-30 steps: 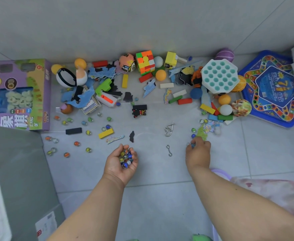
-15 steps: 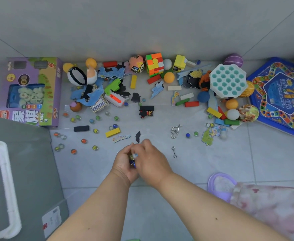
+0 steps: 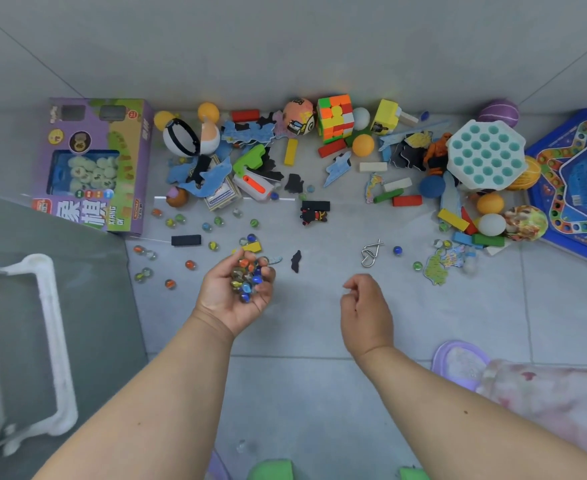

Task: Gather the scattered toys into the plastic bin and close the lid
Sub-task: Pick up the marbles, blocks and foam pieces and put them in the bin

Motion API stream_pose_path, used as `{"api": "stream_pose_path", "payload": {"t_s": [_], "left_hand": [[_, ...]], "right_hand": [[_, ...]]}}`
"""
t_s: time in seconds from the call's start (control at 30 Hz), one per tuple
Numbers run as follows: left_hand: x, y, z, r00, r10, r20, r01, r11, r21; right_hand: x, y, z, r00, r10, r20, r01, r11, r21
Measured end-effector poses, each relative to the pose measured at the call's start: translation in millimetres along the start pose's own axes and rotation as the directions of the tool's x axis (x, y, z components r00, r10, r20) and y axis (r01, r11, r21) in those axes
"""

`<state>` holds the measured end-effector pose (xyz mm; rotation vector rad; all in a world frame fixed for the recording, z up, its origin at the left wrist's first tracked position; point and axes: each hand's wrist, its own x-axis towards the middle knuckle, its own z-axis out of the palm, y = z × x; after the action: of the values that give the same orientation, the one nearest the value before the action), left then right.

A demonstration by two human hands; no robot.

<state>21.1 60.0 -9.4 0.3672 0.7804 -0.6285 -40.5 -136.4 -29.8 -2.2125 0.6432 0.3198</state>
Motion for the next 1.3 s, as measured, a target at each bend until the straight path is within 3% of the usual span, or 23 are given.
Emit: {"api": "stream_pose_path", "payload": {"t_s": [0.13,0.2,0.23,0.27,0.3,0.33,0.37,0.43,0.47,0.57,0.6,0.67,0.7,0.8,0.93,1.2,1.3], "left_hand": [[-12,19,-11,0.997,0.064,-0.039,-0.063,0.997,0.035],[-18,23,-19,0.995,0.074,-0.06,-0.072,0.997,0.039],[-21,23,-22,0.994,0.074,-0.075,-0.071,0.997,0.037],[-23,22,-26,0.993,0.072,-0.089,-0.069,0.997,0.033],[-25,21,-28,0.992,0.07,-0.1,-0.068,0.997,0.028],[-27,20,-30,0.992,0.067,-0.108,-0.065,0.998,0.024],[-29,18,-32,0.991,0.063,-0.115,-0.061,0.998,0.02],[-32,14,-35,0.991,0.056,-0.122,-0.055,0.998,0.011],[-33,13,-37,0.991,0.055,-0.123,-0.054,0.998,0.008],[-35,9,-39,0.99,0.048,-0.132,-0.047,0.999,0.011],[-35,8,-39,0.99,0.047,-0.132,-0.046,0.999,0.012],[-37,6,-40,0.99,0.049,-0.134,-0.049,0.999,0.007],[-39,6,-40,0.99,0.05,-0.135,-0.05,0.999,0.004],[-45,3,-40,0.991,0.045,-0.13,-0.044,0.999,0.007],[-52,0,-43,0.994,0.047,-0.103,-0.047,0.999,0.009],[-79,-16,-39,0.985,0.079,-0.154,-0.075,0.997,0.029],[-89,-21,-45,0.984,0.105,-0.144,-0.104,0.994,0.017]], "right_hand": [[-18,25,1,0.996,0.054,0.076,-0.038,0.978,-0.203],[-30,29,-4,0.959,-0.177,0.221,0.247,0.904,-0.349],[-38,32,-6,0.876,-0.308,0.371,0.44,0.825,-0.354],[-48,37,-5,0.724,-0.393,0.567,0.635,0.7,-0.326],[-59,38,-4,0.539,-0.342,0.77,0.736,0.636,-0.232],[-73,36,-2,0.394,-0.245,0.886,0.745,0.649,-0.152],[-86,37,3,0.306,-0.168,0.937,0.722,0.682,-0.113],[-107,36,13,0.234,-0.018,0.972,0.665,0.732,-0.147],[-113,33,18,0.242,0.014,0.97,0.661,0.73,-0.175],[-124,32,30,0.26,-0.101,0.96,0.766,0.626,-0.142],[-124,34,34,0.248,-0.162,0.955,0.8,0.59,-0.108],[-127,33,39,0.157,-0.207,0.966,0.899,0.436,-0.053],[-129,32,43,0.142,-0.226,0.964,0.907,0.42,-0.035],[-125,27,53,0.183,-0.253,0.95,0.876,0.481,-0.04],[-107,24,51,0.316,-0.221,0.923,0.822,0.55,-0.15],[-95,26,43,0.458,-0.196,0.867,0.773,0.569,-0.279],[-101,23,43,0.548,-0.215,0.809,0.729,0.597,-0.335]]}}
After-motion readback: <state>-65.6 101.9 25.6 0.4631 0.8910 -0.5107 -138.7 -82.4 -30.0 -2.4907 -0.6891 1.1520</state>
